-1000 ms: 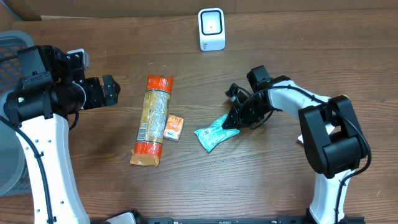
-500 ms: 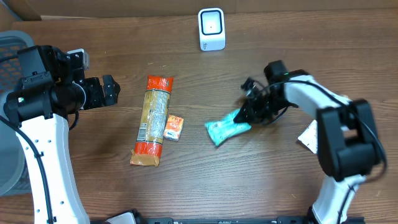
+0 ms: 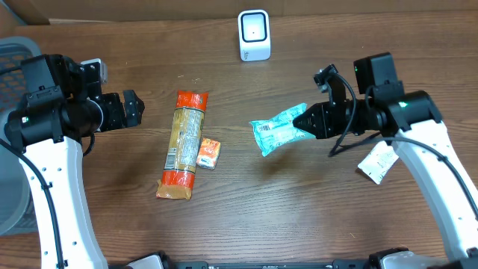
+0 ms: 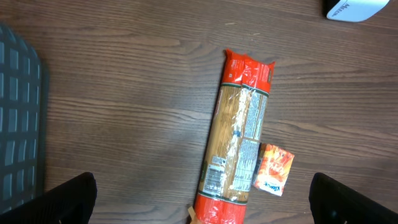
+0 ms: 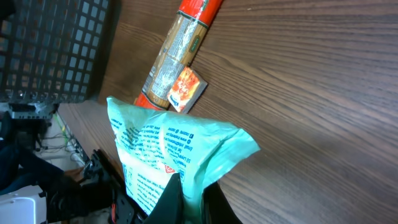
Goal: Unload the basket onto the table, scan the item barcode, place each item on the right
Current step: 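Carry the green packet to the white scanner and hold it there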
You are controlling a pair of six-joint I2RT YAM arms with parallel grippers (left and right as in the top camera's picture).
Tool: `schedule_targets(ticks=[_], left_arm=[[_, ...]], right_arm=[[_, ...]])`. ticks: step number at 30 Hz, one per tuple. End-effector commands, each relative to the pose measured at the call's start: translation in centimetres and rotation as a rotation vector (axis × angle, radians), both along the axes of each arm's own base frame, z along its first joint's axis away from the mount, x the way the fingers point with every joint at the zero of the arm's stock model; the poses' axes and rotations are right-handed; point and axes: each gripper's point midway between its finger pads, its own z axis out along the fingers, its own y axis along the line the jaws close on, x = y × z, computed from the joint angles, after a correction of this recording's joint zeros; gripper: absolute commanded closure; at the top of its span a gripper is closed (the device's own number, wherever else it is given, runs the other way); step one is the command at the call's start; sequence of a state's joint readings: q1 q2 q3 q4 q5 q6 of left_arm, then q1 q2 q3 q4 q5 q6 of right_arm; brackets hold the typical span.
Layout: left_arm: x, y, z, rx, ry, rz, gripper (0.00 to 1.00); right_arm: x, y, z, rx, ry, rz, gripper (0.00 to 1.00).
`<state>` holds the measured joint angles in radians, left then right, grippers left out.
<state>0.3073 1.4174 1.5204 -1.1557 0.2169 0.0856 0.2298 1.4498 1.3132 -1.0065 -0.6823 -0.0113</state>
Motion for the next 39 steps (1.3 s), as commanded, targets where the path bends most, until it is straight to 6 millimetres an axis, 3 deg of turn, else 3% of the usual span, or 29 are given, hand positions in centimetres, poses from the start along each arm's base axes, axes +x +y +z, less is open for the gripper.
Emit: schedule_targets(ticks=[1,14,17,25,29,32,39], left_arm=[[0.1,-0.4,1.3,0.013,-0.039,-0.030,0.00],[0.1,-0.4,1.3,0.013,-0.039,-0.030,0.00],[0.1,-0.4,1.3,0.013,-0.039,-0.030,0.00],[0.1,-0.4,1.3,0.014,-0.040,-0.031,0.00],[0.1,-0.4,1.3,0.014,-0.039,-0.031,0.00],[0.1,-0.4,1.3,0.014,-0.039,-0.031,0.00],[0.1,-0.4,1.3,0.014,-0.039,-0.030,0.00]], right_arm=[[-0.5,-0.1,2.1,0.008,-0.051,-0.013,0.96],[-0.4,-0.4,2.4,0.005,-0.048,-0.048,0.96],[0.9,-0.7,2.7,-0.001,-0.057,-0.125,0.96],[10.3,-2.4,5.8,-0.306,-0.369,-0.436,0.97],[16.5,-1.5,6.5,-0.506,-0.657,-0.508,0.96],[20.2,0.3,6.2,-0.705,-0.898,-0.397,0.96],[26.0,4.2,4.9,-1.024,-1.301,-0.157,0.96]])
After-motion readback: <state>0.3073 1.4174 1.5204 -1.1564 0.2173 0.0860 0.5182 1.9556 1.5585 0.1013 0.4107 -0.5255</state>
